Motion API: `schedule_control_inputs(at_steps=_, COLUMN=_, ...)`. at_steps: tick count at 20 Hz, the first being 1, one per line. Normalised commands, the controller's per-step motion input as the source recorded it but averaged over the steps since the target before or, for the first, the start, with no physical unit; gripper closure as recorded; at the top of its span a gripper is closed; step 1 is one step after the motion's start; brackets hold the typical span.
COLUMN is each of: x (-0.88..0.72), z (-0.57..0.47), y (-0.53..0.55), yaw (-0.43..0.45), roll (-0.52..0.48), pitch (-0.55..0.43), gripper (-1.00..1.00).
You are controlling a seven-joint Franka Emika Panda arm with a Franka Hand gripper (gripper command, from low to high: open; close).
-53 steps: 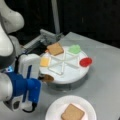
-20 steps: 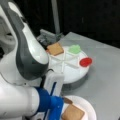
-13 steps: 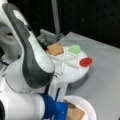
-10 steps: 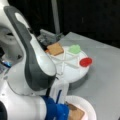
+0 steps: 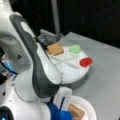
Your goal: Ingredient selection for cheeseburger or sandwich
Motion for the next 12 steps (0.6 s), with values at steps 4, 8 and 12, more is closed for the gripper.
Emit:
schedule_control_inputs(at_steps=4, x=0.21, z=0.00, y=-0.06, yaw=0.191, roll=-0.226, pitch=0.068, gripper=1.00)
schedule_control_inputs(at_steps=8, x=0.12, z=0.06, y=-0.03, yaw=0.173, roll=-0.207, pitch=0.085, gripper=1.00)
schedule_control_inputs(at_steps=12, x=0.07, z=0.07, y=0.01, yaw=0.143, roll=-0.182, pitch=0.079, gripper=1.00)
